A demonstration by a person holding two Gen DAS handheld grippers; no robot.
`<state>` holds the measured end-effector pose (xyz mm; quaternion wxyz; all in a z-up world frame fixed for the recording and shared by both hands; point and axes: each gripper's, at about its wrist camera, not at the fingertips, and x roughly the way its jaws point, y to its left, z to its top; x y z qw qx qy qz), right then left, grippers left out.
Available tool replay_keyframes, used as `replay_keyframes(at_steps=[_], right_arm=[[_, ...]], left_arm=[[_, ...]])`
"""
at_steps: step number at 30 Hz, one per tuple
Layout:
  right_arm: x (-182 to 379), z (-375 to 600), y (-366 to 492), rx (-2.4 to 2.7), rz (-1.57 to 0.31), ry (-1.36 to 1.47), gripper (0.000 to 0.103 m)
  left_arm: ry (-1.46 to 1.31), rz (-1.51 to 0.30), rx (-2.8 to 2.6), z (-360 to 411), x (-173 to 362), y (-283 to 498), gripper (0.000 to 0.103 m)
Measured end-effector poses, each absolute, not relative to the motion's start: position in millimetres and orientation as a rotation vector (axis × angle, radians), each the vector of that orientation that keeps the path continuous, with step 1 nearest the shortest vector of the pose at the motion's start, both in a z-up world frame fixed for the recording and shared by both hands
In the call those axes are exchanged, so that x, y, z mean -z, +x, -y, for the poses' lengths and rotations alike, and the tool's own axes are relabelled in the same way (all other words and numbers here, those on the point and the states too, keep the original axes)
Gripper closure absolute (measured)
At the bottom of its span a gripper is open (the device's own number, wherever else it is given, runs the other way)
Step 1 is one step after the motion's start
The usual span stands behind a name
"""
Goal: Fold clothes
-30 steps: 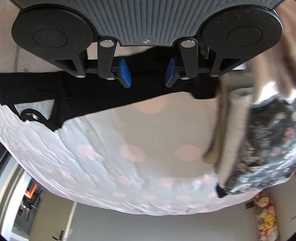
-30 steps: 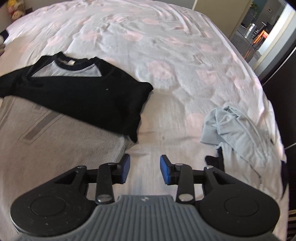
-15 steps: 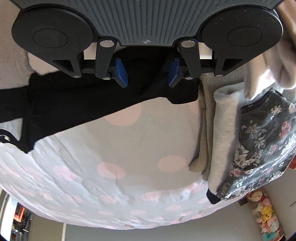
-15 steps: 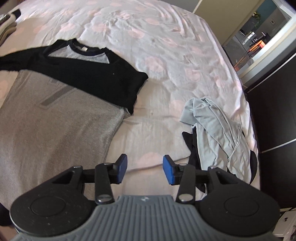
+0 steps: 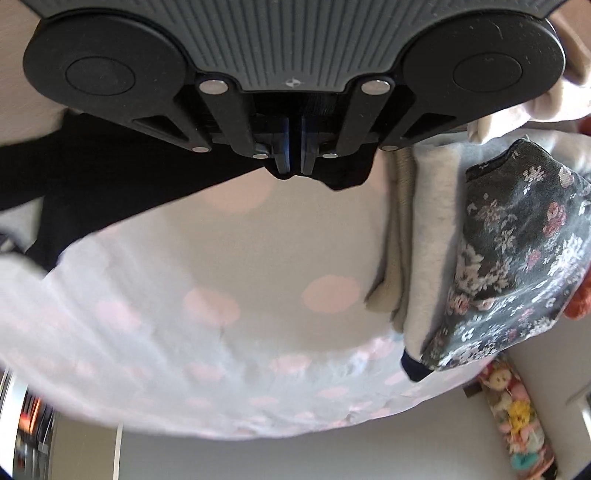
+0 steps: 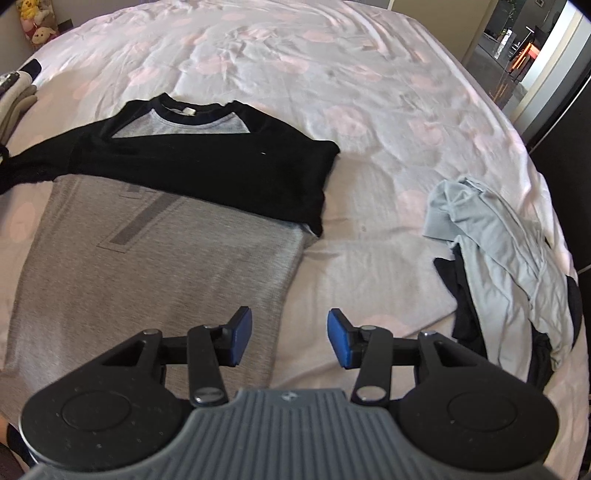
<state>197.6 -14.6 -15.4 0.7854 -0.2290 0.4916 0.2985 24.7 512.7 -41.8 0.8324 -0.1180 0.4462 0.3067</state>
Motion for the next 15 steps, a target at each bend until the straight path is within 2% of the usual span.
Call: replay_keyframes(at_steps=[7,15], right_arm=[[6,7,189,-0.682,-1.037,-0.472,0.054],[-9,2,194,-0.701,-0.981,-0.463,0.054]], left_arm=[[-0.431,-0.665,-0.443,-472,-59,32,0.1],[-0.525,-0.62,-0.247,-400,-47,87,0.1]])
